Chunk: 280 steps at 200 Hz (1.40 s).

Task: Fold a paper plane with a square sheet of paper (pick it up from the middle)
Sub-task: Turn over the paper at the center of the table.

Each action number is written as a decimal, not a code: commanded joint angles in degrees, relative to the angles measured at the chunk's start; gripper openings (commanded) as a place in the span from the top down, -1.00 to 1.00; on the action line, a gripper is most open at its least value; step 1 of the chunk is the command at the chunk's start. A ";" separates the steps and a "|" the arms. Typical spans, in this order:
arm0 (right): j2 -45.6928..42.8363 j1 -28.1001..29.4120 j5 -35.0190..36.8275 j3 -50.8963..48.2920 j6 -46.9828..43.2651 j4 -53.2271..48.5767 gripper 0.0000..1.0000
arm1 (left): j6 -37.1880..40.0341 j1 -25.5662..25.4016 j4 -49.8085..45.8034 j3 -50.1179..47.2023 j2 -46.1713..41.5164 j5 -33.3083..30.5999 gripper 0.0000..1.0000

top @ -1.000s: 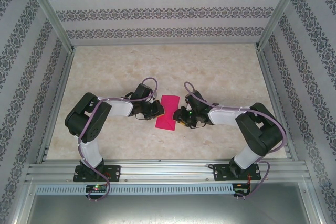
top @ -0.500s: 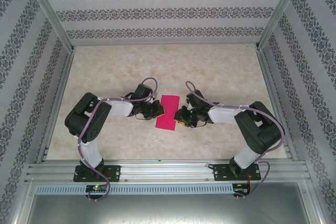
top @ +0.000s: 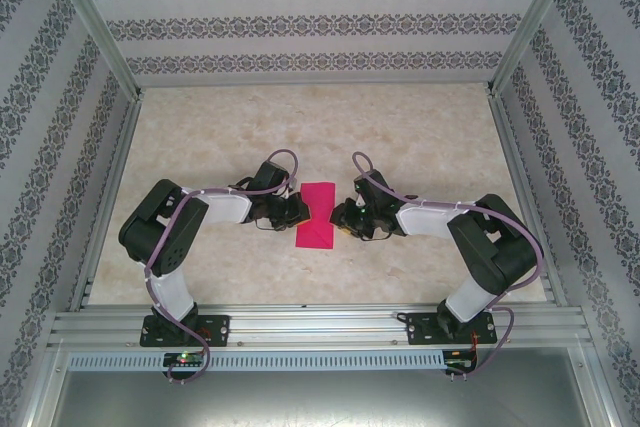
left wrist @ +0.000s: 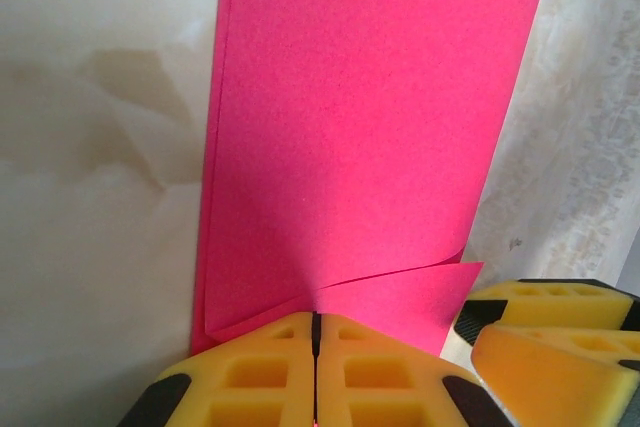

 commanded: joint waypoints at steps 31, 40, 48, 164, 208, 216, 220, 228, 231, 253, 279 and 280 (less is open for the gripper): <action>0.98 0.35 0.49 2.30 -0.84 2.04 0.32 | -0.18 -0.58 -3.32 -1.05 -1.16 -1.52 0.84; 1.78 0.38 -0.14 2.52 -0.72 2.65 0.32 | -0.19 -0.54 -3.39 -1.05 -1.16 -1.53 0.84; 2.36 0.45 -0.61 2.65 -0.52 3.15 0.35 | -0.23 -0.54 -3.37 -1.09 -1.14 -1.62 0.84; 5.70 1.77 0.07 3.91 -0.60 1.60 0.36 | 0.03 -0.59 -3.75 -0.85 -1.27 -1.85 0.84; 8.08 2.57 -3.31 4.54 0.51 5.44 0.39 | 0.07 -0.59 -3.72 -1.02 -1.26 -1.83 0.84; 7.90 2.54 -3.48 4.34 0.59 5.78 0.39 | 0.10 -0.56 -3.91 -0.89 -1.25 -1.83 0.84; 7.77 2.56 -3.51 4.32 0.56 5.94 0.39 | 0.15 -0.61 -3.97 -0.88 -1.34 -1.92 0.84; 7.53 2.45 -3.72 4.10 0.57 6.24 0.39 | 0.11 -0.56 -4.07 -0.87 -1.42 -2.04 0.84; 7.43 2.47 -3.87 4.07 0.56 6.43 0.39 | 0.08 -0.56 -4.10 -0.82 -1.42 -1.98 0.84; 6.32 2.38 -4.31 3.28 0.49 7.73 0.40 | 0.16 -0.58 -4.17 -0.78 -1.65 -2.08 0.84; 5.06 2.40 -4.77 2.71 0.48 7.72 0.41 | 0.14 -0.58 -4.32 -0.68 -1.68 -2.26 0.84; 5.00 2.39 -4.73 2.66 0.48 7.65 0.41 | 0.15 -0.61 -4.30 -0.64 -1.68 -2.24 0.84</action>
